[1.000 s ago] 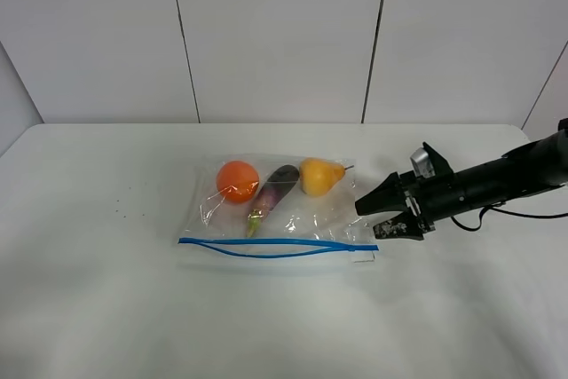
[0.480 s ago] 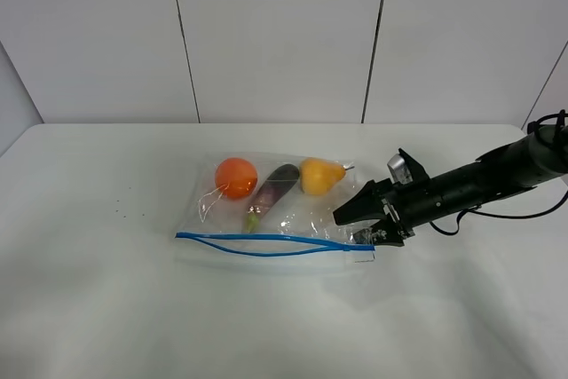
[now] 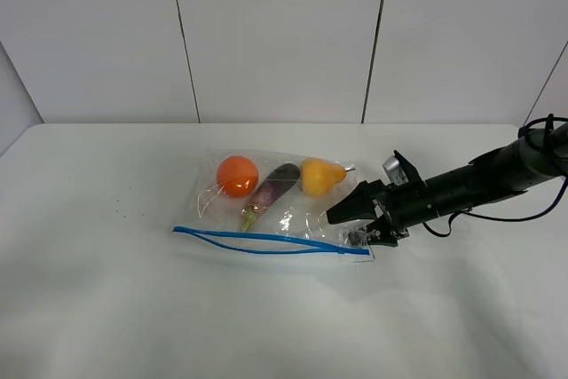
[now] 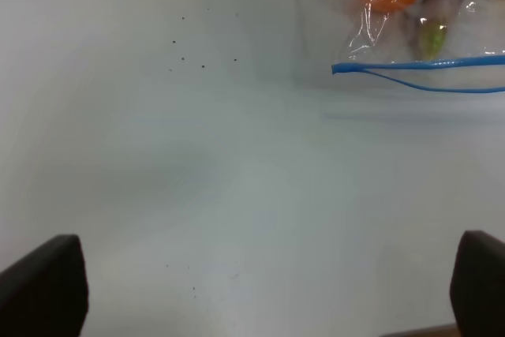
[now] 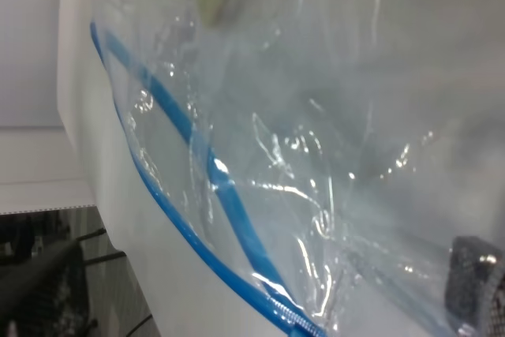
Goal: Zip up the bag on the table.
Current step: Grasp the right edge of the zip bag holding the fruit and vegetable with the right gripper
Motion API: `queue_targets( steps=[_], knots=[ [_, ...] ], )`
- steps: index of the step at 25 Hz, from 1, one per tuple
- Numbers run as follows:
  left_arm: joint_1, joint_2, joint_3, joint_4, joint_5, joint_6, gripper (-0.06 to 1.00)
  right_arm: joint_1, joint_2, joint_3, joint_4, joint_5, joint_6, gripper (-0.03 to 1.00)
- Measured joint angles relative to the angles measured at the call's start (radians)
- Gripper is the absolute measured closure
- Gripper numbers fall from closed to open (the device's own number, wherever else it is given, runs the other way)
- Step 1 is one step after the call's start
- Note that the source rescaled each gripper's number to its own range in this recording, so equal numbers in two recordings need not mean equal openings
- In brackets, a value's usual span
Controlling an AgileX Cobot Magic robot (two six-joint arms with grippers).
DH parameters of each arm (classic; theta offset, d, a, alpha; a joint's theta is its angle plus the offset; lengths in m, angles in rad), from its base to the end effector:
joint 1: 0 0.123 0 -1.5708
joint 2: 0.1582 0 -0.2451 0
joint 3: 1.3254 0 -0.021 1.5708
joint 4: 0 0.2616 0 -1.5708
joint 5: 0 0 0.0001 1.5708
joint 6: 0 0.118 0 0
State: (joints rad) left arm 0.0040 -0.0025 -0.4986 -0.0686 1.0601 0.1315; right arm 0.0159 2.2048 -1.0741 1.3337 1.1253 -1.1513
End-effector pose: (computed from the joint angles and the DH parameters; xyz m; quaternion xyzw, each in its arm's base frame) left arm 0.0688 -0.0068 0.2701 0.0556 0.8505 0.0011 0.5231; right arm 0.3265 0.1087 0.0232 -0.0640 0.8576 0.5080 0.0494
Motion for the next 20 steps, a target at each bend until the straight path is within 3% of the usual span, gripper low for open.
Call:
queue_targets(
  steps=[3,8,10,16,20],
  knots=[
    [0.0,0.0,0.0,0.0,0.0,0.0,-0.06,0.0,0.0,0.0,0.003,0.0,0.0,-0.03],
    [0.0,0.0,0.0,0.0,0.0,0.0,-0.06,0.0,0.0,0.0,0.008,0.0,-0.001,0.09],
    [0.0,0.0,0.0,0.0,0.0,0.0,-0.06,0.0,0.0,0.0,0.008,0.001,-0.003,0.15],
    [0.0,0.0,0.0,0.0,0.0,0.0,-0.06,0.0,0.0,0.0,0.015,0.006,-0.003,0.49],
    [0.0,0.0,0.0,0.0,0.0,0.0,-0.06,0.0,0.0,0.0,0.017,0.017,-0.003,0.56]
  ],
)
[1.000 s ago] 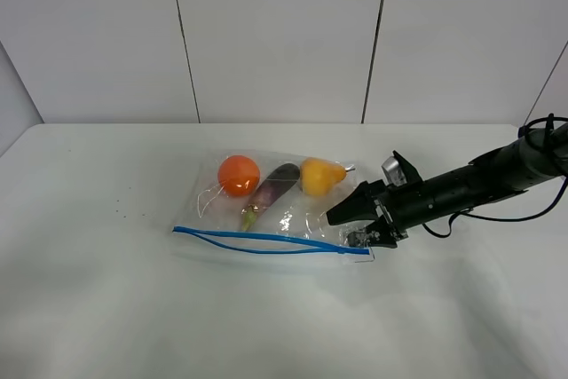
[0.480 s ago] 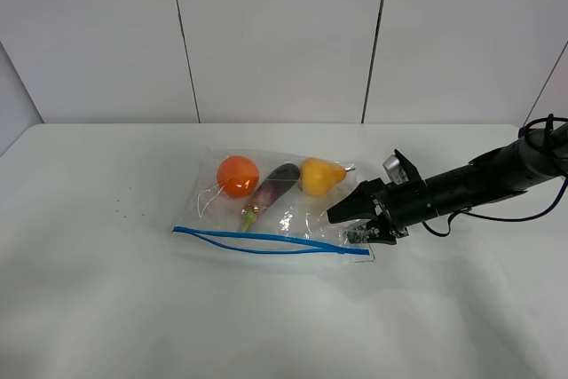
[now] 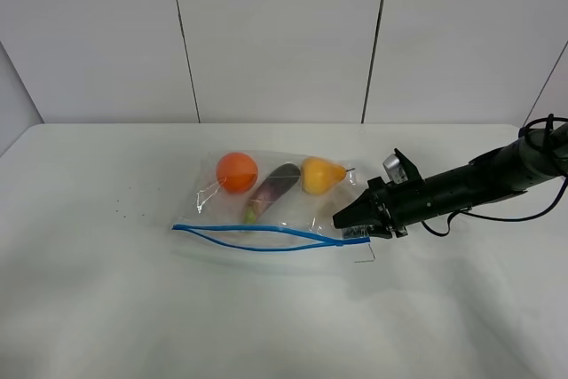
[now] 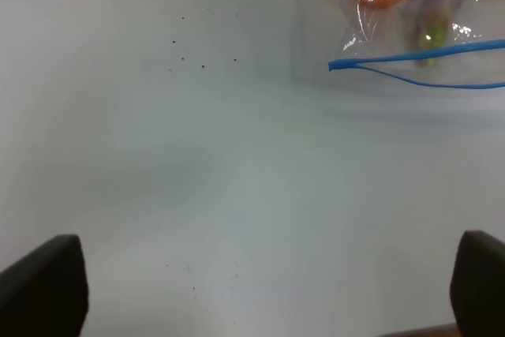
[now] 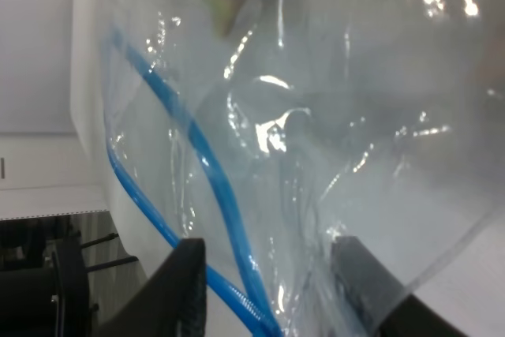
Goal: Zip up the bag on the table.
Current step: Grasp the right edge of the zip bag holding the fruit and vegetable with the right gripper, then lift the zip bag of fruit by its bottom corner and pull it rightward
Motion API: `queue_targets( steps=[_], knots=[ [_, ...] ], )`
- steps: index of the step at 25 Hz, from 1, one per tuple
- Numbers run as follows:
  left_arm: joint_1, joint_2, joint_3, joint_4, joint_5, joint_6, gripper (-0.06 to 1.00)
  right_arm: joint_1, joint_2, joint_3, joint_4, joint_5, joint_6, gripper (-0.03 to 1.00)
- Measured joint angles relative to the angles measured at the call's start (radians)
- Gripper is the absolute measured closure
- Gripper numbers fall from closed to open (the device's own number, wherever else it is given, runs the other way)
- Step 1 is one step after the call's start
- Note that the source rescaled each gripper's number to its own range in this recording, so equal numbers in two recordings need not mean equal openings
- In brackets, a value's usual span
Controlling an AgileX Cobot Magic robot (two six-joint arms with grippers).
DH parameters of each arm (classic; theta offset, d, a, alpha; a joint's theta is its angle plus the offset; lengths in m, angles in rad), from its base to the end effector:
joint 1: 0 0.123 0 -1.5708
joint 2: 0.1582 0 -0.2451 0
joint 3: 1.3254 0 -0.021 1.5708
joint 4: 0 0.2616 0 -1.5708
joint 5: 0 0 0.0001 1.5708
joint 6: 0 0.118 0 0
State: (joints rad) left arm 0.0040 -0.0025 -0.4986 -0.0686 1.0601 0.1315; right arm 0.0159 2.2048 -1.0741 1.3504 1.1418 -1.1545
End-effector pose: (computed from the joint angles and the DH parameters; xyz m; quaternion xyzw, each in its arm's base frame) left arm 0.0688 -0.0068 0.2701 0.0556 0.8505 0.0011 0.5231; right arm 0.3269 0.1100 0.0255 -0.0611 0.8521 0.5174 0.0508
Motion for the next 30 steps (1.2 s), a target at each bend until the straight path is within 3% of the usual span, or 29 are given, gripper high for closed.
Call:
queue_targets(
  steps=[9,19,30],
  knots=[
    [0.0,0.0,0.0,0.0,0.0,0.0,-0.06,0.0,0.0,0.0,0.001,0.003,0.004,0.58],
    [0.0,0.0,0.0,0.0,0.0,0.0,-0.06,0.0,0.0,0.0,0.002,-0.016,0.011,0.95],
    [0.0,0.0,0.0,0.0,0.0,0.0,-0.06,0.0,0.0,0.0,0.002,-0.02,-0.006,0.96]
  ],
)
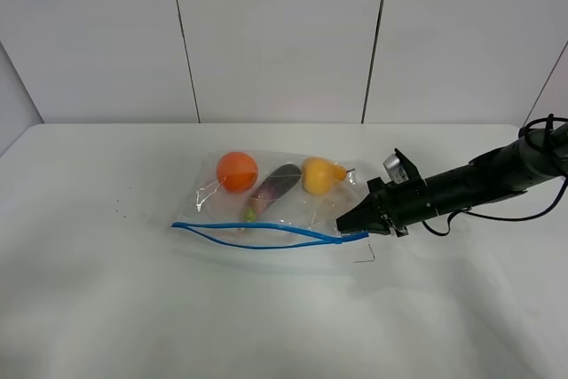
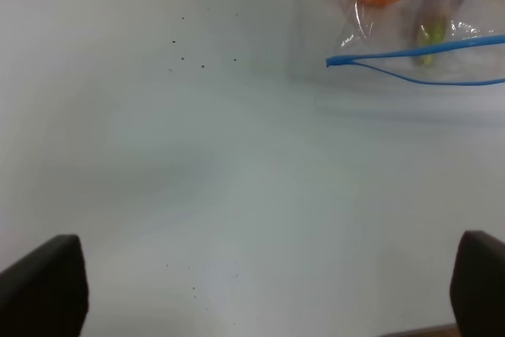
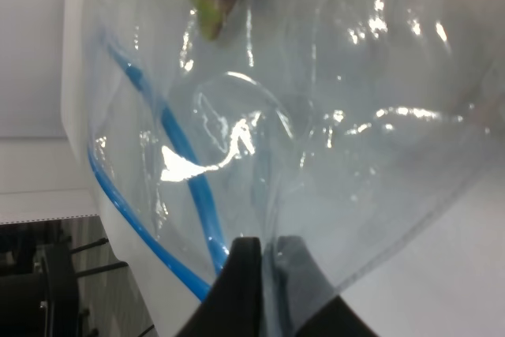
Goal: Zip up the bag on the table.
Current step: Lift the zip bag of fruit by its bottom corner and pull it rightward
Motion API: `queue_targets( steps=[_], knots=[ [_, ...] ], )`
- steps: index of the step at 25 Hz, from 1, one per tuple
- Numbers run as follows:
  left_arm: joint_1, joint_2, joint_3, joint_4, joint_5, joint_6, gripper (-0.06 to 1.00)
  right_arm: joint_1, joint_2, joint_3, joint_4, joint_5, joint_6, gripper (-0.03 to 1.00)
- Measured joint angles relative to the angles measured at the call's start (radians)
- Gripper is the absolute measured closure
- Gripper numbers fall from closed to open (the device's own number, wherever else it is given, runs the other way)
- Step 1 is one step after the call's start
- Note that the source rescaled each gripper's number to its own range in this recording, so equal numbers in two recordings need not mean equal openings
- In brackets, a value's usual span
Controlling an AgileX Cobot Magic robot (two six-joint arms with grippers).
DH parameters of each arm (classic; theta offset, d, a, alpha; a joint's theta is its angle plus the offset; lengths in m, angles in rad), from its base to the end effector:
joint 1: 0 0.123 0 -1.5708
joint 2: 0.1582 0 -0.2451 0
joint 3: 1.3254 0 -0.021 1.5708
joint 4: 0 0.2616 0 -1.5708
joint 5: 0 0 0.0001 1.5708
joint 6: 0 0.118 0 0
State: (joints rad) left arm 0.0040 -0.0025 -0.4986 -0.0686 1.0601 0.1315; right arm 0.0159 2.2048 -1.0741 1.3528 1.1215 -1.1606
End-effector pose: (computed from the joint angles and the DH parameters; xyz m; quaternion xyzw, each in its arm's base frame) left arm 0.0688 -0.0068 0.2701 0.0556 0.8505 0.0011 0.5231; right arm 0.3284 0.1091 0.0238 -0.0602 0.8562 0.5100 0.0570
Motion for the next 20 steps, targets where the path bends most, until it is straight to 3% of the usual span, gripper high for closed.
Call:
queue_targets(
  steps=[8,14,20],
  knots=[
    [0.0,0.0,0.0,0.0,0.0,0.0,-0.06,0.0,0.0,0.0,-0.002,0.0,0.004,0.96],
    [0.0,0.0,0.0,0.0,0.0,0.0,-0.06,0.0,0.0,0.0,0.024,0.069,0.021,0.96],
    [0.0,0.0,0.0,0.0,0.0,0.0,-0.06,0.0,-0.015,0.0,0.028,0.076,0.068,0.97]
  ],
)
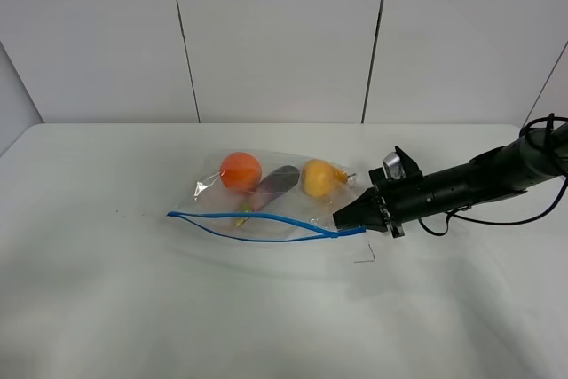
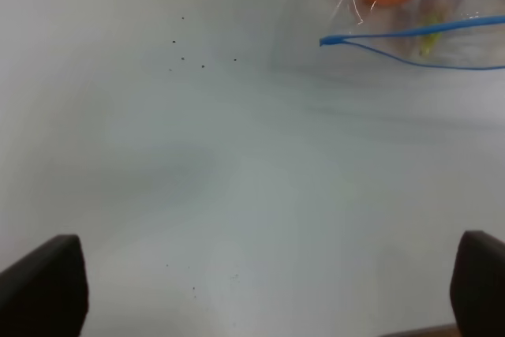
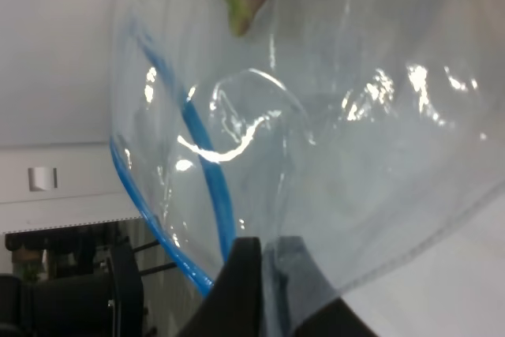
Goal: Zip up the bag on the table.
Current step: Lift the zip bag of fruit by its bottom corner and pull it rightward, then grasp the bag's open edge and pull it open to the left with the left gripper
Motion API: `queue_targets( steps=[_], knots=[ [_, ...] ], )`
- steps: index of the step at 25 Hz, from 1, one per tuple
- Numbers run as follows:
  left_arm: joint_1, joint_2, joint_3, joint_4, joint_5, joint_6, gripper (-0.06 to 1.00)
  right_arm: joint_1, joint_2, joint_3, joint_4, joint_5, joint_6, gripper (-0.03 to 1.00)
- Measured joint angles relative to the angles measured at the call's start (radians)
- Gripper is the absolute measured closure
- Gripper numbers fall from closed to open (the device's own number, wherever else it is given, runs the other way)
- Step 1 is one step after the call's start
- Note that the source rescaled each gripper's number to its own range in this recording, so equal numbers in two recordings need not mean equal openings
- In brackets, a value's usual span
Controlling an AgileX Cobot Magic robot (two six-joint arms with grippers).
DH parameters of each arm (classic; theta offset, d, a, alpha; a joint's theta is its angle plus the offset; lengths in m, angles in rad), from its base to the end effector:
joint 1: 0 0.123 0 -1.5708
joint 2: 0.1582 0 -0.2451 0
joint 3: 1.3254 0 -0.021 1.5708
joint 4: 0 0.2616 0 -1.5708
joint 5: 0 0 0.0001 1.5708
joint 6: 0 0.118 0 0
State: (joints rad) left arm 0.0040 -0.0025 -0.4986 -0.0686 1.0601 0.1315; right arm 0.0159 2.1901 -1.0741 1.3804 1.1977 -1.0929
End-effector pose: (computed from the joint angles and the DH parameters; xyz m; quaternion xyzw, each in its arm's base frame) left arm 0.0688 -0.0068 0.2701 0.0556 0.8505 0.0011 0.5231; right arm 0.3274 0.1132 0.0369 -0.0352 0.8369 0.5451 0.0364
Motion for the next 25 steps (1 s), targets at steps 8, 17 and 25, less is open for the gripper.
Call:
queue_targets(
  steps=[8,17,25],
  knots=[
    [0.0,0.0,0.0,0.0,0.0,0.0,-0.06,0.0,-0.107,0.0,0.003,0.005,0.045,0.97],
    [0.0,0.0,-0.004,0.0,-0.006,0.0,-0.06,0.0,-0.115,0.001,0.005,0.006,0.088,0.97],
    [0.0,0.283,-0.198,-0.017,-0.028,0.099,-0.06,0.0,-0.115,0.001,0.004,0.006,0.1,0.97]
  ],
)
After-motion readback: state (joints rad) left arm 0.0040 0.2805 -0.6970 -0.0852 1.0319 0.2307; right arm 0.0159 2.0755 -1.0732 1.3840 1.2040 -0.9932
